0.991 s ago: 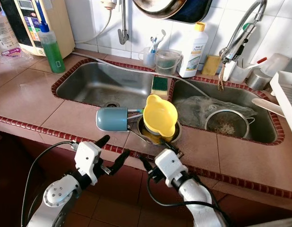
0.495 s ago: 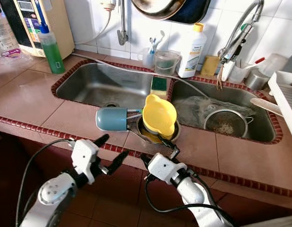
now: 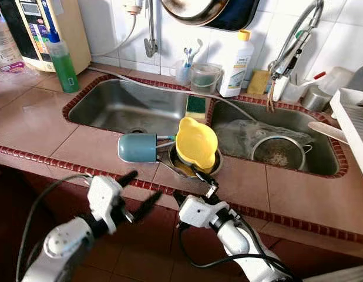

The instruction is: Kitchen organization

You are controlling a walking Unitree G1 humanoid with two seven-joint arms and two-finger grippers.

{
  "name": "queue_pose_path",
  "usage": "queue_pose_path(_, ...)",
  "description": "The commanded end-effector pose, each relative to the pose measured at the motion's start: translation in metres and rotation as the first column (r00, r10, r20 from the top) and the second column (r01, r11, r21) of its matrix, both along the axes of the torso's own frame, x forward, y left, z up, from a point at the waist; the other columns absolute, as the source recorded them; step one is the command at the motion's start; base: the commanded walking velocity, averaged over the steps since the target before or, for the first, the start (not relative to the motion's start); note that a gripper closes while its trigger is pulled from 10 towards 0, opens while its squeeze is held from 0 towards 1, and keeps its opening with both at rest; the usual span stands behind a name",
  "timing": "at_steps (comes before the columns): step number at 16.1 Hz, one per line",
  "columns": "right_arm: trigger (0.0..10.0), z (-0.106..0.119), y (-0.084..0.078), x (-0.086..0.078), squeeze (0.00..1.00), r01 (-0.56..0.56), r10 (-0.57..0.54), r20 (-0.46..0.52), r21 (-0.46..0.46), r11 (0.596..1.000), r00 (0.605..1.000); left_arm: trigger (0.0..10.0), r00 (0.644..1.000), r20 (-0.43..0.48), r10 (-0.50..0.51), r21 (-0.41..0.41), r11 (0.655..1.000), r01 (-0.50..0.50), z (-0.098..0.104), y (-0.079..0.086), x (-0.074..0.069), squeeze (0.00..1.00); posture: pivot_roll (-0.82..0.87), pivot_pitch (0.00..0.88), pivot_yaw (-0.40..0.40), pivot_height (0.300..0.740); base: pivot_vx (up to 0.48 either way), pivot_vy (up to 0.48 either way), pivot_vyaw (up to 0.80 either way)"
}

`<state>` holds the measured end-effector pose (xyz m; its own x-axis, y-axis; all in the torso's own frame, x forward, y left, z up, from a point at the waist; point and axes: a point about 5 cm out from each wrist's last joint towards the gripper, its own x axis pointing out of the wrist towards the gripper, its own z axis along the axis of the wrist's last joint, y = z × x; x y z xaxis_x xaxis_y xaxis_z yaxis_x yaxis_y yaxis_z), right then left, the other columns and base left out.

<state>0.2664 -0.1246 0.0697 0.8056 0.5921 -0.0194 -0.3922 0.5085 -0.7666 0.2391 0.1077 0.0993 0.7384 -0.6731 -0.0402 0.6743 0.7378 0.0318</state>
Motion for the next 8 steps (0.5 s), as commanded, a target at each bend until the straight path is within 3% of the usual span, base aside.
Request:
queue_pose_path(1,10.0,-0.01,-0.002,-0.001,0.0,-0.001,-0.001,-0.041,-0.056,0.998,0.999,10.0,1.0,0.013,-0.013,0.012,1.0,0.013,0.002,-0.003,-0.002,0.0,-0.07,0.026,-0.05,0.74,0.0,0.0,0.0)
queue_pose_path(4,10.0,-0.003,-0.003,0.001,0.0,-0.012,0.012,0.01,-0.043,0.999,1.0,10.0,1.0,0.008,-0.007,0.005,1.0,0.007,0.003,-0.004,-0.002,0.0,-0.07,0.033,-0.056,0.74,0.0,0.0,0.0)
queue_pose_path(8,10.0,0.013,-0.001,0.002,0.0,-0.039,0.034,0.089,0.052,0.998,0.995,10.0,1.0,0.006,0.001,0.007,1.0,-0.001,0.003,-0.002,-0.003,0.0,-0.07,0.037,-0.057,0.74,0.0,0.0,0.0)
